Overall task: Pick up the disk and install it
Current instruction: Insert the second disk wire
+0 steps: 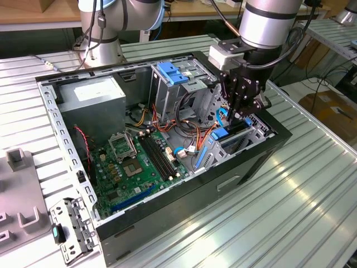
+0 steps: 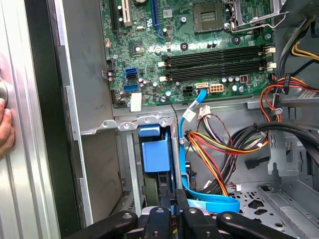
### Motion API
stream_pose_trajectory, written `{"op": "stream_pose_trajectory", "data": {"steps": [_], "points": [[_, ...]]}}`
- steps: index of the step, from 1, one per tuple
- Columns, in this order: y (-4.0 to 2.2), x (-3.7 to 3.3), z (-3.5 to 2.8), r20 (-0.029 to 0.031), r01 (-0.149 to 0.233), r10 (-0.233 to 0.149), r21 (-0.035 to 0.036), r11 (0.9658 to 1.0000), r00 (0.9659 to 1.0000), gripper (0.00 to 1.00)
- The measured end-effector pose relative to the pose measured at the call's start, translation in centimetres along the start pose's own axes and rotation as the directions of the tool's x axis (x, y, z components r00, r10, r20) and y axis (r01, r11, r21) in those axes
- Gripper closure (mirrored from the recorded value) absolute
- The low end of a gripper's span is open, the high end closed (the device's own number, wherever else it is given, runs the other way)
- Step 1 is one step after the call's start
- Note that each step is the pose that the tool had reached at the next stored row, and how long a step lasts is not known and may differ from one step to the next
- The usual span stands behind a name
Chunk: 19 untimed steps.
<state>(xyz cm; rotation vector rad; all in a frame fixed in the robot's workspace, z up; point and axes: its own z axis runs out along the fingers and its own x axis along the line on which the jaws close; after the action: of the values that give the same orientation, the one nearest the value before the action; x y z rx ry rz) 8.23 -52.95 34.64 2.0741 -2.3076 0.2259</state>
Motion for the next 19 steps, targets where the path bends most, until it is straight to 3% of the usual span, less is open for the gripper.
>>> {"op": "stream_pose_trajectory", "data": {"steps": [4,7,9,10,12,19], "points": [[-0.02,0.17,-0.01,0.0010,0.000,0.000,-0.0002,1.0000,1.0000,0.84],[-0.07,0.70,0.07,0.0191,-0.001,0.001,-0.0016,1.0000,0.9998,0.84],[-0.04,0.72,0.07,0.0359,-0.002,0.002,-0.0013,1.0000,0.9994,0.84],[-0.03,0.73,0.07,0.0488,-0.002,0.002,0.0008,1.0000,0.9988,0.84],[0.02,0.77,0.07,0.0595,-0.001,0.001,0.0055,1.0000,0.9982,0.84],[0.36,1.22,0.10,0.0637,0.009,-0.010,0.0161,0.9998,0.9979,0.84]]}}
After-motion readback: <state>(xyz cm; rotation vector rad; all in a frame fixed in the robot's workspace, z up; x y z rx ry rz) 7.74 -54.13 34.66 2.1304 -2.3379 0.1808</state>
